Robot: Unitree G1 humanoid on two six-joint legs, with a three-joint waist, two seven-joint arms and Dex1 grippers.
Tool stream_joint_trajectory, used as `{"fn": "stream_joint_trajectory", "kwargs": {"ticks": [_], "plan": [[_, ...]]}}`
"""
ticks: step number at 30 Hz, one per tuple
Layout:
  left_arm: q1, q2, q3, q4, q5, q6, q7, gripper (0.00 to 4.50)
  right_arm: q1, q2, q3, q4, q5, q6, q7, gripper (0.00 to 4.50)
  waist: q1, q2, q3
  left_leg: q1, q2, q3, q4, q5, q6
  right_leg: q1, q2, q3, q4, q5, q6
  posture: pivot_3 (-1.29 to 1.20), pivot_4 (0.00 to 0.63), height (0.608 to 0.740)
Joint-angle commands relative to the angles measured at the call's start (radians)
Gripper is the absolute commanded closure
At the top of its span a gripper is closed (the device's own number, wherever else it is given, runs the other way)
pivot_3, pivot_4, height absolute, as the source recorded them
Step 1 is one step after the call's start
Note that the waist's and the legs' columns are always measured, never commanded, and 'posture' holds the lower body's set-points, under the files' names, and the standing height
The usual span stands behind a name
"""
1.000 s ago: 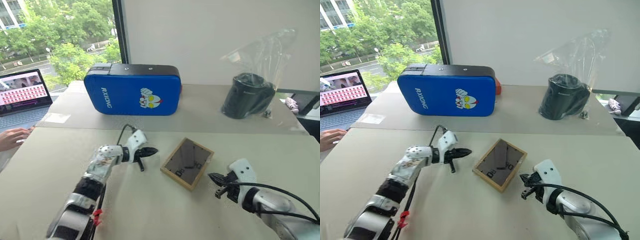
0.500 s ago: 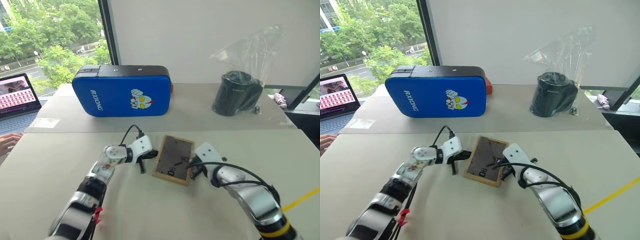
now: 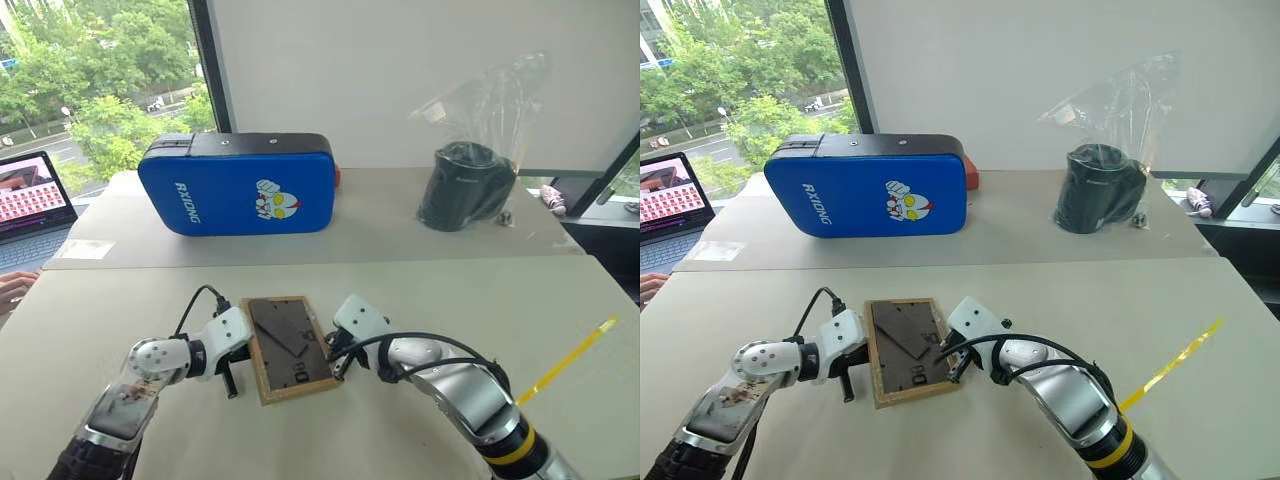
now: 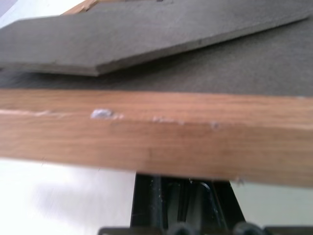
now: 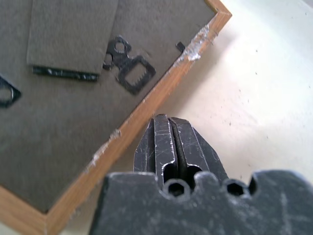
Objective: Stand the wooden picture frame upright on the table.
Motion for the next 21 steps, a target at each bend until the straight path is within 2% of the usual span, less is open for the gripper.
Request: {"fn": "stream_joint_trajectory", "kwargs": {"ticks": [1,10,16,21], "plan": [[-0.013,0.048,0.010,0.142,0.035,0.022,0.003,4.46,0.006,-0.006,-0.003,-0.033,0.003,-0.007,0.020,4.50,0.000,0.000,0.000,0.000,0.000,0.000,0.000,0.000,0.000,0.000,0.000,0.000,0.001,0.000,0.000,0.00,0.150,0.740],[-0.228,0.058,-0.105,0.414,0.134,-0.116,-0.018,4.46,0.003,-0.004,0.010,-0.045,0.032,0.033,0.065,4.50,0.004,0.000,0.000,0.002,0.000,0.000,0.001,0.002,0.000,0.000,0.000,0.000,0.007,-0.002,-0.001,0.00,0.150,0.740],[-0.185,0.064,-0.086,0.358,0.115,-0.126,-0.026,4.46,-0.006,0.000,0.000,-0.032,0.048,0.031,0.091,4.50,0.004,0.001,-0.001,0.002,0.000,0.000,0.000,0.002,0.000,0.000,0.000,0.000,0.007,-0.002,-0.001,0.00,0.150,0.740],[-0.109,0.093,0.012,0.287,0.088,-0.141,0.014,4.46,-0.015,0.015,0.011,-0.020,0.057,0.031,0.107,4.50,-0.004,0.001,-0.001,0.002,0.000,0.000,0.000,0.001,0.001,-0.001,0.000,0.000,0.008,-0.003,-0.002,0.00,0.150,0.740]]}}
